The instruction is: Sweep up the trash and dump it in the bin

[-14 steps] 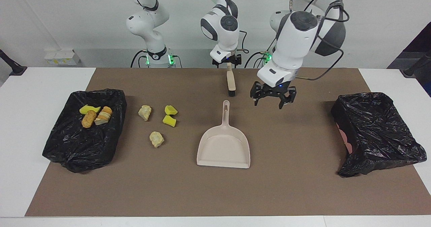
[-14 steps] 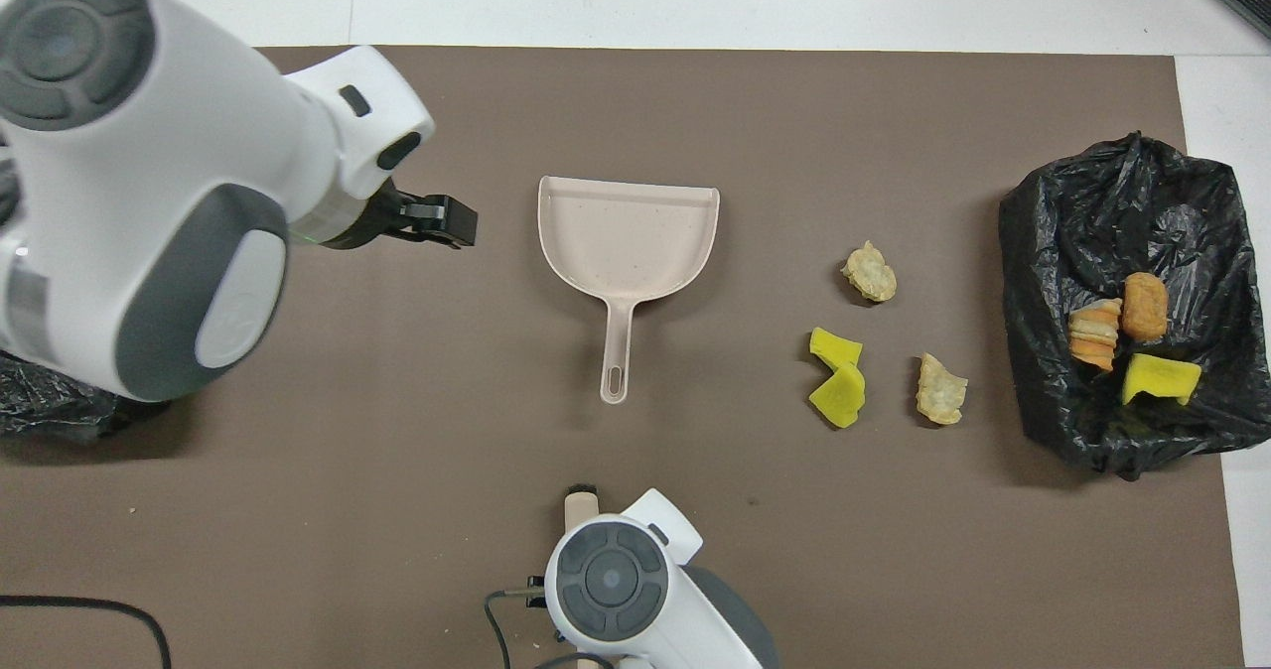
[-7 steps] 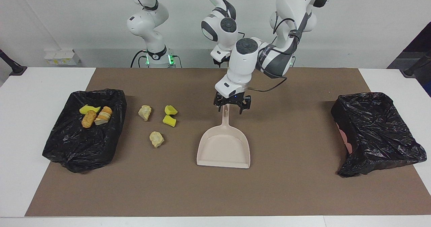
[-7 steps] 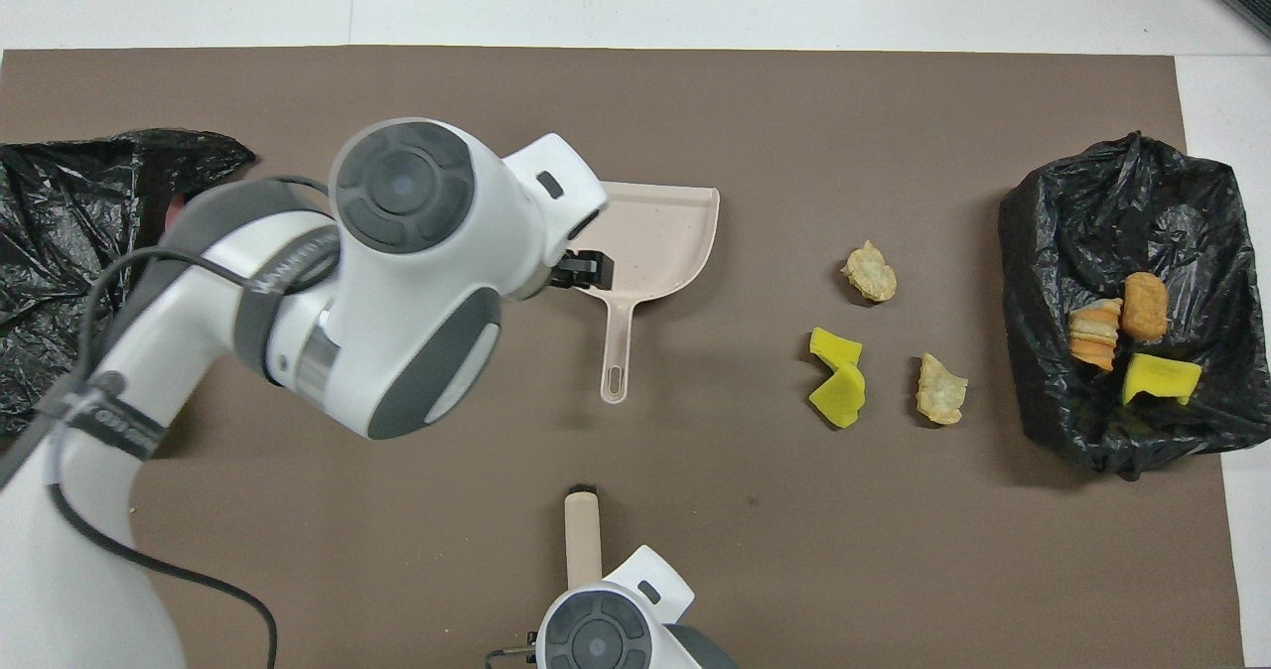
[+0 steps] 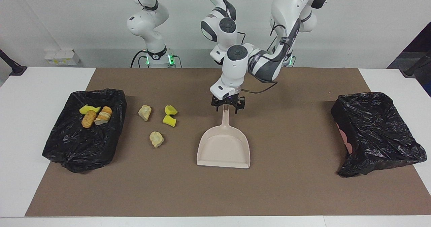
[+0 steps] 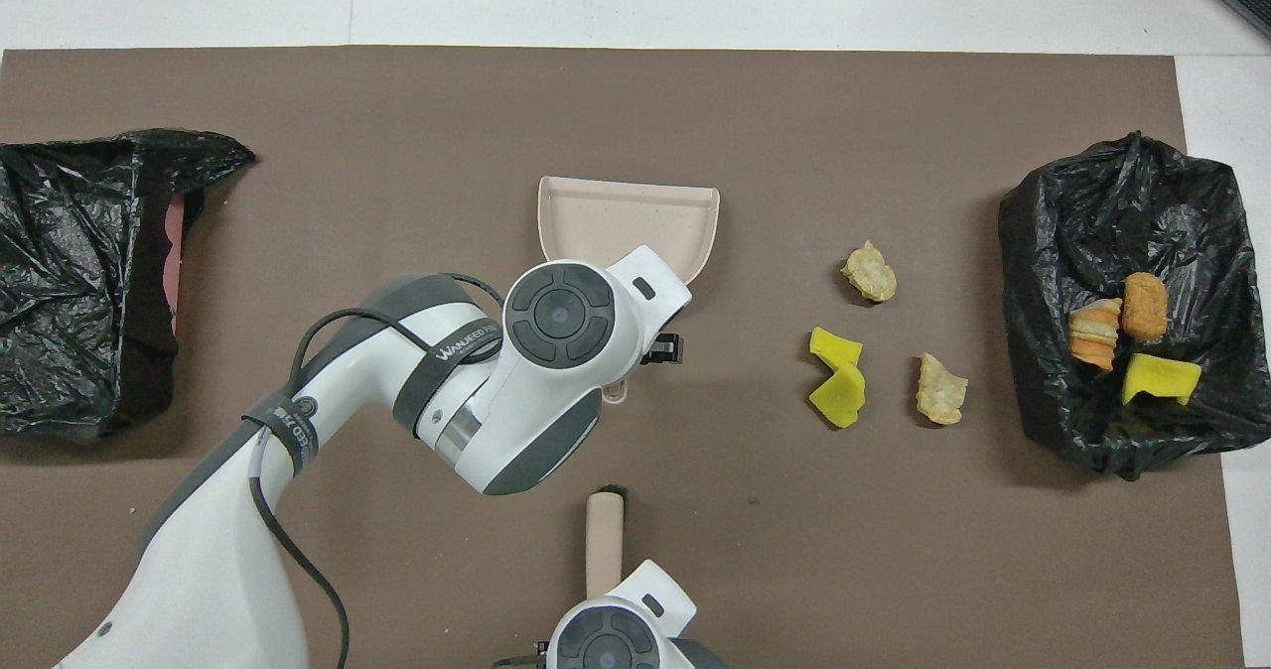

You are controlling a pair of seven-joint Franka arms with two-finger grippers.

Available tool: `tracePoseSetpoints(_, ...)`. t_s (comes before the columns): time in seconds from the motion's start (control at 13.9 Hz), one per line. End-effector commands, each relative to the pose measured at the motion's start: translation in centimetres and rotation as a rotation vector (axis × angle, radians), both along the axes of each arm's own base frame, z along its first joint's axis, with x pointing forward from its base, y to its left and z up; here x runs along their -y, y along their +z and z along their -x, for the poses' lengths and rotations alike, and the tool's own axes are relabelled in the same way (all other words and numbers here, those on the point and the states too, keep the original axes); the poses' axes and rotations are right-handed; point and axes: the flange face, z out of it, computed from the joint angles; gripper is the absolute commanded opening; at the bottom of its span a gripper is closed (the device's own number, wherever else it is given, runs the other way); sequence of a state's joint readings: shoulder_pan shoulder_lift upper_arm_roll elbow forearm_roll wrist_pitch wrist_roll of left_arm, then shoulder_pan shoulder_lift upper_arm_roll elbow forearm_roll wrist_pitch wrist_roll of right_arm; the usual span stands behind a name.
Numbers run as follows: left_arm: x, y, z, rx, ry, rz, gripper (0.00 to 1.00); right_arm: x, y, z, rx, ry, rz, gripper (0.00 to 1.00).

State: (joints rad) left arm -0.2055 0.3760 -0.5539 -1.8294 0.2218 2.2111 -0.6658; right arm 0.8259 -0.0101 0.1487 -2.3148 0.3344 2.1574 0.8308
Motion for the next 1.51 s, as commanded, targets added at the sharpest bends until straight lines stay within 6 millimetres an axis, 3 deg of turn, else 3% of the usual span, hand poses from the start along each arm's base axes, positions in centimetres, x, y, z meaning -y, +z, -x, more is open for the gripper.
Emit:
tracePoseSetpoints(0.0,-0.1,-0.2,-0.1,0.021,0.001,-0.012,0.33,3.1,3.0,-1.9,-0.047,-0.082,0.016,0.0)
tracePoseSetpoints(0.14,0.1,-0.3,0.1,0.014,-0.004,-0.019,0.02,6.3,3.8,-3.7,-0.094,-0.133,0.055,0.0)
tracePoseSetpoints(0.29,0.1,0.2,0.1,0.024,-0.014,-0.018,0.0,9.2,4.4,-6.0,-0.104,-0.193,0.076,0.0)
tracePoseSetpoints(0.5,-1.6,2.5,-0.6,0.05,-0.071,-0.045,0.0,14.7,4.5,-10.1,-0.066,-0.248,0.159,0.0)
tracePoseSetpoints(0.86,-8.4,6.4,-2.9,0.025,-0.47,-0.164,0.0,23.0,3.6,-15.9,0.026,-0.18,0.304,0.0)
tracePoseSetpoints(1.08,-9.9,6.3,-3.3,-0.001,-0.707,-0.188,0.0,28.0,3.2,-18.8,0.058,-0.097,0.365,0.0)
tracePoseSetpoints(1.29,-11.8,5.8,-3.9,-0.031,-0.953,-0.198,0.0,29.6,3.8,-19.5,0.07,-0.04,0.464,0.0)
tracePoseSetpoints(1.44,-11.8,4.9,-2.7,-0.05,-1.003,-0.21,0.0,30.6,5.1,-19.5,0.026,-0.038,0.496,0.0)
